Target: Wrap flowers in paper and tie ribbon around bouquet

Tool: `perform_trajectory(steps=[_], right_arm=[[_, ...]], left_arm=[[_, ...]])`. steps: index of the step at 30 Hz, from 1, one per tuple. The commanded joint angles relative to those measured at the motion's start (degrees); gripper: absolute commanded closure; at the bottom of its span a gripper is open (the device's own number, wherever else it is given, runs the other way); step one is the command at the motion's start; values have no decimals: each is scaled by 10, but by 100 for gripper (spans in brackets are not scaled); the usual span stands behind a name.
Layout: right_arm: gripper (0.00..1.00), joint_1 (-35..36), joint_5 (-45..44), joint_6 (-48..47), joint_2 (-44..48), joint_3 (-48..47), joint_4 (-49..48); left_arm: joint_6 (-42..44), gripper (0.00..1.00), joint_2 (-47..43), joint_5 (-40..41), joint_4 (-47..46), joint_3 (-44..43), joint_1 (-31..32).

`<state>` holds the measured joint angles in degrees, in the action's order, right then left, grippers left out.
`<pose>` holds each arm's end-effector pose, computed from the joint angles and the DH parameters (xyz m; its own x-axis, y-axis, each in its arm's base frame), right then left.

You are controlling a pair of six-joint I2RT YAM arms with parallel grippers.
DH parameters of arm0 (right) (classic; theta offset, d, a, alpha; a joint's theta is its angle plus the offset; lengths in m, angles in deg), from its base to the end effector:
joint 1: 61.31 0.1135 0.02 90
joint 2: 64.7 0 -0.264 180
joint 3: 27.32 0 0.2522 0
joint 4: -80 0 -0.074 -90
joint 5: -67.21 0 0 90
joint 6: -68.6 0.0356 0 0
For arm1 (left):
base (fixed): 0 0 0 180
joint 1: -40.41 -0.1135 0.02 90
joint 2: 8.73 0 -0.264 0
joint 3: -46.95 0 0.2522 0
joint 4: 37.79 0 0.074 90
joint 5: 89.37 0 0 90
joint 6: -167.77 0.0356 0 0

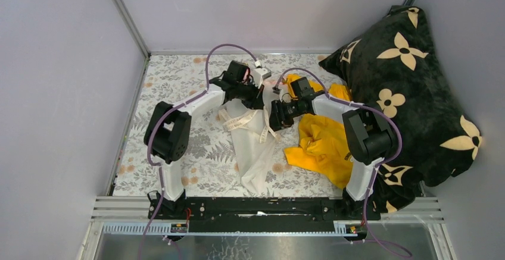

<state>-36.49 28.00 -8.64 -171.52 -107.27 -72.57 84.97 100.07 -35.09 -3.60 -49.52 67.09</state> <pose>0.3312 0.1836 0.1738 -0.8681 -0.2477 -0.4302 -0.4963 0.4498 0.7426 0.3680 -0.2082 0.2349 -0.5526 0.3916 -0.7358 0.7991 0.4999 -0.3340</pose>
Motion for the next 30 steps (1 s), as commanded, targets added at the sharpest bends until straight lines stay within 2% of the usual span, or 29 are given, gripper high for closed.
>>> perform_trajectory(steps=[1, 6, 12, 17, 20, 22, 26, 28, 30], right_arm=[[54, -21, -77, 22, -4, -32, 45], [52, -25, -189, 50, 9, -64, 67], [50, -26, -381, 84, 32, -104, 107], [54, -25, -499, 100, 81, -103, 99], [55, -19, -495, 104, 144, -69, 55], [56, 3, -504, 117, 171, -52, 67], [56, 76, -589, 134, 212, -7, 65], [54, 86, -537, 115, 225, 12, 27], [51, 93, -398, 65, 224, 33, -42]], left_arm=[[-70, 100, 17, 24, -115, 11, -1], [-94, 100, 30, 49, -133, 27, 0], [-102, 100, 35, 59, -155, 53, 0], [-111, 100, 42, 58, -164, 60, 0], [-112, 100, 41, 58, -164, 59, 0], [-111, 100, 39, 57, -162, 59, -1], [-115, 100, 40, 52, -160, 60, 0], [-116, 100, 41, 50, -156, 60, 0], [-114, 100, 41, 50, -154, 60, 0]])
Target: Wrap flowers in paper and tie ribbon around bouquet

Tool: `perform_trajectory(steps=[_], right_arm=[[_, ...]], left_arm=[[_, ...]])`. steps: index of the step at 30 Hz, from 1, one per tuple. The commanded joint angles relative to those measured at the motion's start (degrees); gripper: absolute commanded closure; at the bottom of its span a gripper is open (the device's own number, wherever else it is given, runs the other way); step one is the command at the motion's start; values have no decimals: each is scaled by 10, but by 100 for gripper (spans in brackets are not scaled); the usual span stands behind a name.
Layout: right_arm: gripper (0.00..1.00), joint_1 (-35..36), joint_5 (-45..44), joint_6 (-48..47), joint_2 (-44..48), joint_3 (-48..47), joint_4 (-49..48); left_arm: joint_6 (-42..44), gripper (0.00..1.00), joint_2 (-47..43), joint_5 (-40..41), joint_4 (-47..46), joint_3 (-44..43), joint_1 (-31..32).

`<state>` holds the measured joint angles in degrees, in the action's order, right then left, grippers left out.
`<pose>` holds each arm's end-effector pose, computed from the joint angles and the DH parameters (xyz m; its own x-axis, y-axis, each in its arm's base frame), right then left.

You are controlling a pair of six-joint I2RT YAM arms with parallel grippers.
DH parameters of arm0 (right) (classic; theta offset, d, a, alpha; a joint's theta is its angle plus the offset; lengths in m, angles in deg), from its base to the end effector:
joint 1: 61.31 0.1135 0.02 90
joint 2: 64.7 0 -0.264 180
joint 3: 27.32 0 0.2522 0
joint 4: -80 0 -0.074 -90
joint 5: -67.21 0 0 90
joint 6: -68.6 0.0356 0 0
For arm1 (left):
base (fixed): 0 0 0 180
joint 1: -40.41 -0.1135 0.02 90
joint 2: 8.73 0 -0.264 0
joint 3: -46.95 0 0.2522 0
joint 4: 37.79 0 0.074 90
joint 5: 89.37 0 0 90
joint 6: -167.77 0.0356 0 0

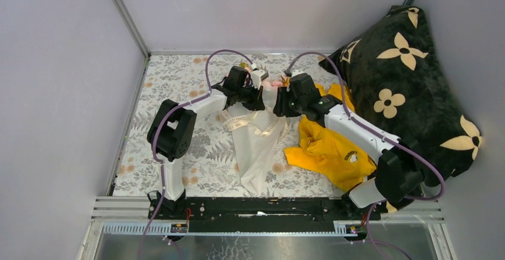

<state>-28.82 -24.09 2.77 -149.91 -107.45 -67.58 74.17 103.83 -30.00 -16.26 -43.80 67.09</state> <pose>0.2839 0.1799 0.2875 -0.6821 0.0509 -0.7295 -0.2658 0.9121 0.3122 0.3774 -0.2100 0.1918 -0.6571 0.2697 -0.7039 0.6775 0.6206 -0.3947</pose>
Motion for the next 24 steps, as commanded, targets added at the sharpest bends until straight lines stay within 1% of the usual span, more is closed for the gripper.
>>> perform_trajectory(steps=[1, 3, 6, 8, 10, 12, 15, 17, 24], right_arm=[[50, 19, 184, -89, 0, 34, -106], [47, 21, 244, -147, -16, 39, -137], [42, 22, 282, -190, -49, 51, -202], [38, 33, 297, -209, -79, 46, -226], [36, 46, 285, -236, -100, 40, -228], [35, 50, 276, -239, -107, 54, -246], [35, 54, 281, -252, -96, 124, -315], [35, 61, 266, -265, -86, 156, -350], [34, 80, 189, -314, -109, 167, -336]], left_arm=[[-5, 100, 4, -2, -26, 3, 0], [-5, 100, 4, -1, -27, 3, -1], [-10, 100, 3, -4, -29, 4, -1], [-10, 100, 3, -4, -31, 6, -1], [-10, 100, 3, -3, -31, 8, -2], [-11, 100, 3, -4, -31, 9, -3], [-11, 100, 3, -5, -30, 10, -6], [-11, 100, 4, -5, -29, 10, -8], [-11, 100, 5, -7, -24, 10, -11]])
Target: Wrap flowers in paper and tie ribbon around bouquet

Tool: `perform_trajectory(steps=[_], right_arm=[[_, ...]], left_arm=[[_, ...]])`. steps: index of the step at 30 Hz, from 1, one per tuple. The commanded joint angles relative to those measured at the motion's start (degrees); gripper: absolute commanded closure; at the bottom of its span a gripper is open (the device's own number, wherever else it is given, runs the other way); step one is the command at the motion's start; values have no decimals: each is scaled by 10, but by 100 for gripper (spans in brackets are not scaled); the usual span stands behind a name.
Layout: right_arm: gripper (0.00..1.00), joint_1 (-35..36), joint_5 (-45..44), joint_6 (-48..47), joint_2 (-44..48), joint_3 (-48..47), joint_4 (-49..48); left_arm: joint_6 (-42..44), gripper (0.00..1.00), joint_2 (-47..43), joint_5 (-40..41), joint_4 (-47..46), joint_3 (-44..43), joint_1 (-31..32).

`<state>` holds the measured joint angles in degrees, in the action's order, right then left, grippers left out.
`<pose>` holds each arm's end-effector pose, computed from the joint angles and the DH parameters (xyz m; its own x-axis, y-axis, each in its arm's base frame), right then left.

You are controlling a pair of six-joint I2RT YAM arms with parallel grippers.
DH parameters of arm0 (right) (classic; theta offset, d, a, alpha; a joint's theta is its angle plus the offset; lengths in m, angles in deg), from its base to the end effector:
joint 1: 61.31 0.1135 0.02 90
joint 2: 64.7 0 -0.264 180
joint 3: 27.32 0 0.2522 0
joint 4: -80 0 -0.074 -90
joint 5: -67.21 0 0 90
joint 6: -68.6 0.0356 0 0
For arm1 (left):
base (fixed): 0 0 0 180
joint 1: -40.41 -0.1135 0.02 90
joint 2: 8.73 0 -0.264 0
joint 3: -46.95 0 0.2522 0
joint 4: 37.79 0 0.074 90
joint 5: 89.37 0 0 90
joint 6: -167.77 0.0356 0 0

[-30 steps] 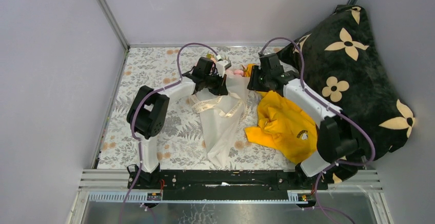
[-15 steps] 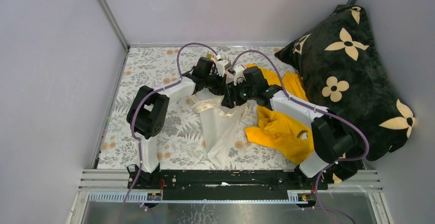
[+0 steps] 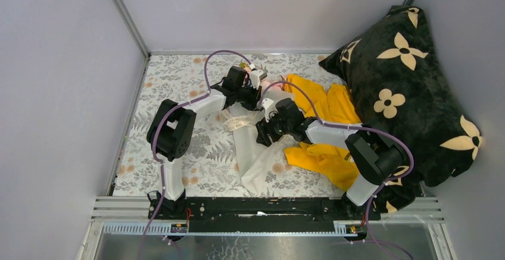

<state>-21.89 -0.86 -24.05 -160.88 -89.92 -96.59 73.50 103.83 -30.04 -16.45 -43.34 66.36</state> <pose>0.2573 0.2287 0.1721 -0.4264 -0.4060 -0.8083 -0.8401 0.5090 0.1875 0.3791 -0.2047 0.1896 -0.6712 0.2554 -0.6958 0.6603 0.6326 -0.4048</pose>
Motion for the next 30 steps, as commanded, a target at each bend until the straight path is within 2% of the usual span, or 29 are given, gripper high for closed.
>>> perform_trajectory(steps=[1, 3, 6, 9, 10, 11, 13, 16, 18, 21, 23, 26, 27, 28, 30], right_arm=[[36, 13, -52, -50, -3, -11, -41], [45, 13, -64, -55, -9, -15, -30], [81, 13, -68, -53, -7, -20, -18], [100, 13, -64, -40, 5, -29, 0], [100, 13, -64, -34, 10, -32, 6], [100, 13, -64, -30, 14, -35, 12], [100, 13, -62, -21, 20, -39, 17], [100, 10, -56, -11, 20, -41, 25], [100, 10, -54, -8, 16, -39, 30], [100, 9, -49, -4, 16, -37, 30], [100, 9, -48, -3, 19, -36, 28], [100, 8, -46, -3, 18, -39, 31], [100, 9, -45, -5, 17, -40, 32], [100, 9, -44, -5, 17, -41, 33], [100, 9, -44, -4, 18, -41, 34]], left_arm=[[-4, 100, 4, -7, -21, 7, -4], [-3, 100, 3, -7, -19, 8, -4], [2, 100, 2, -11, -9, 4, -4], [24, 100, 3, -19, 32, -23, -4], [35, 92, 4, -21, 56, -37, -4], [57, 75, 2, -21, 84, -54, -4], [100, 54, 0, -23, 149, -90, -6], [167, 30, -8, -26, 260, -148, -22], [188, 21, -18, -27, 306, -177, -42], [178, 19, -47, -30, 325, -171, -91], [136, 23, -68, -20, 293, -130, -138], [32, 48, -82, 26, 222, -44, -203], [4, 53, -80, 38, 204, -19, -218], [-9, 54, -74, 45, 189, -2, -227], [-6, 49, -57, 49, 173, 17, -229]])
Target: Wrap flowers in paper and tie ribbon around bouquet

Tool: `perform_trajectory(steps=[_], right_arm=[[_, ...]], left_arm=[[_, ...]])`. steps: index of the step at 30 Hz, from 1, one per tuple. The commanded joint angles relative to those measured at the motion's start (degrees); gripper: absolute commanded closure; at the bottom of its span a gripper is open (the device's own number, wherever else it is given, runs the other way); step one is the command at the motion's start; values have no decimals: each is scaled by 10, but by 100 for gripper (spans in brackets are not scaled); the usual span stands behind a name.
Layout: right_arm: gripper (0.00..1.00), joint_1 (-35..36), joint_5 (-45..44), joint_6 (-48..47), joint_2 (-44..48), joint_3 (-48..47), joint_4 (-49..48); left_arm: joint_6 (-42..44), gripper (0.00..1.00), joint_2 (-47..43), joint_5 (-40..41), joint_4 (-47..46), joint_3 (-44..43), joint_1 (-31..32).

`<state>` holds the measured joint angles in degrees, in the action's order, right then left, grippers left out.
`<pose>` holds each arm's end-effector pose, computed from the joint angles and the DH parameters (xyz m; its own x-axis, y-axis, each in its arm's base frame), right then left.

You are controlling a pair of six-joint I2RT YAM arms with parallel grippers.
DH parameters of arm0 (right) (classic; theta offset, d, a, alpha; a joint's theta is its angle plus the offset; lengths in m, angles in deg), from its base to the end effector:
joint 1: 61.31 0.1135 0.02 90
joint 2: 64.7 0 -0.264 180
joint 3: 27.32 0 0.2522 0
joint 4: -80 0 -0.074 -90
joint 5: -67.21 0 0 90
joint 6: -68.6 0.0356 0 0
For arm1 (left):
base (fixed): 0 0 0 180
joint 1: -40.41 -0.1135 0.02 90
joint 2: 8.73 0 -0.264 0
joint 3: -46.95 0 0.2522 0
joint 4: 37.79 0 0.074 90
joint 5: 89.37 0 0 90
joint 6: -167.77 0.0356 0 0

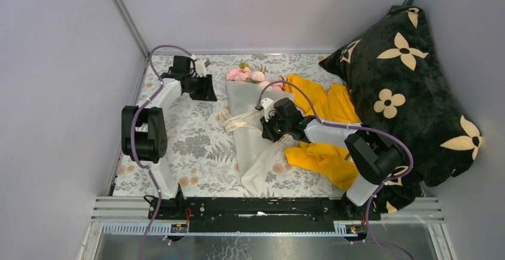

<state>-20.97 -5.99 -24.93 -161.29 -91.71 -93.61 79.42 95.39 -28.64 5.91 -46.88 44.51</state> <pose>0.2587 0.2332 0.1739 -0.4258 -0.4389 -0.7912 -0.8197 0.5575 0.1318 0.3921 -0.0456 0.2395 -0.7965 0.0823 -0.5991 0.3722 0.8475 -0.3784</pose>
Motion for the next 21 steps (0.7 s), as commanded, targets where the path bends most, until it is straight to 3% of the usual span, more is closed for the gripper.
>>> perform_trajectory(steps=[1, 8, 11, 16, 18, 21], right_arm=[[100, -1, 7, 5, 23, -23, 4], [100, -1, 6, 9, 37, -16, 3], [100, -1, 5, 8, 42, -14, 2], [100, -2, 8, 13, 53, -18, 5], [100, -5, 15, 19, 61, -18, 7], [100, -14, 29, 29, 77, -20, 6]], left_arm=[[-55, 46, 38, 31, -58, 56, -9], [15, 34, 110, 28, -52, 43, -3], [15, 28, 133, 36, -51, 39, 19], [-5, 27, 157, 12, -45, 23, 52], [-8, 32, 161, -8, -39, 22, 57], [0, 53, 165, -22, -27, 23, 60]])
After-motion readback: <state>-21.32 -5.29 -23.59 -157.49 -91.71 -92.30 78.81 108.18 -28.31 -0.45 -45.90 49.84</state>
